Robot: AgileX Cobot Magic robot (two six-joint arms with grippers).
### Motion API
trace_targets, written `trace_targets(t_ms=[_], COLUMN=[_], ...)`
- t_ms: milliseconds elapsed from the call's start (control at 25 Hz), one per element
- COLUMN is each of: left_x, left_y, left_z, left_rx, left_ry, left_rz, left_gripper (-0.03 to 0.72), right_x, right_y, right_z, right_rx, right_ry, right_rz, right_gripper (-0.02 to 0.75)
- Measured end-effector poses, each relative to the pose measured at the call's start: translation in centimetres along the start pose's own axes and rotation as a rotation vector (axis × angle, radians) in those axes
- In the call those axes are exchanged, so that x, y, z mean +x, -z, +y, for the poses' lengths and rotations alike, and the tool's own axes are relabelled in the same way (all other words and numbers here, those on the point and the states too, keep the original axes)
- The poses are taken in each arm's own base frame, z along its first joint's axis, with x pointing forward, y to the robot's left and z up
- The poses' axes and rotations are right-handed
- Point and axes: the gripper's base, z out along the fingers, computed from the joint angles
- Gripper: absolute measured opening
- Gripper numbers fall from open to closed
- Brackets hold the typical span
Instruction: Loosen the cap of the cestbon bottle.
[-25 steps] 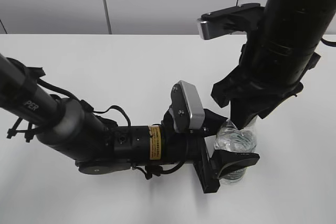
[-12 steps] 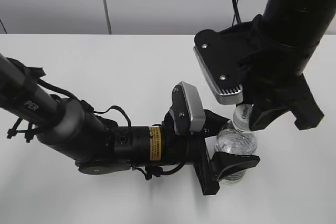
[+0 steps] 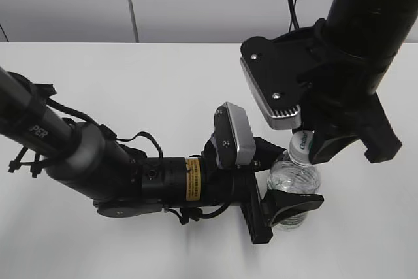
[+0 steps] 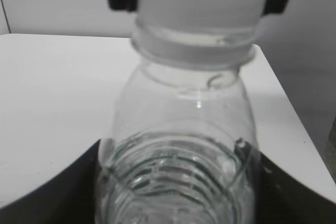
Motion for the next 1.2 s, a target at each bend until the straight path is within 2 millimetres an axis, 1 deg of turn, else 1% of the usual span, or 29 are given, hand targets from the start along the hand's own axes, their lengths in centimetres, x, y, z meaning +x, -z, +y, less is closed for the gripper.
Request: trace_targets(t_ms=[80,200,280,440,560,640,720,760,880,1000,1200], left_x=[0.0,0.0,0.0,0.0,0.0,0.0,0.0,0.0,0.0,0.0,0.0], left_y=[0.0,0.0,0.0,0.0,0.0,0.0,0.0,0.0,0.0,0.0,0.0], left_z=[0.0,0.0,0.0,0.0,0.0,0.0,0.0,0.0,0.0,0.0,0.0], left_rx=[0.002,-0.002,-0.003,-0.004,-0.004,-0.004,-0.004,-0.004,-0.004,-0.004,-0.004], left_ry=[0.002,0.011,0.012,0.013,0.013,0.013,0.013,0.013,0.013,0.013,0.014], left_rz=[-0.002,-0.002,-0.001,-0.001,-0.001,-0.001,-0.001,-0.001,-0.001,-0.001,-0.001], left_gripper=[0.523,0.523,0.523,0.523,0.523,0.523,0.523,0.523,0.523,0.523,0.523], right_x=[-0.1,-0.6,-0.6,-0.6,-0.7,-0.7,-0.8,-0.8,-0.9,-0.8,-0.5], right_y=[0.1,0.6,1.0,1.5,2.1,2.9,3.9,4.3,4.7,4.5,1.8], right_z=[0.0,0.1,0.1,0.3,0.4,0.2,-0.2,-0.4,-0.4,-0.4,-0.3], right_rx=[0.008,0.036,0.051,0.059,0.039,0.028,0.043,0.048,0.048,0.044,0.000], right_ry=[-0.061,-0.194,-0.278,-0.454,-0.798,-1.167,-1.388,-1.449,-1.528,-1.559,-1.590], right_rz=[-0.018,-0.078,-0.093,-0.107,-0.120,-0.134,-0.161,-0.177,-0.192,-0.185,-0.085], right_gripper=[0.347,0.443,0.494,0.533,0.543,0.544,0.545,0.544,0.544,0.543,0.523])
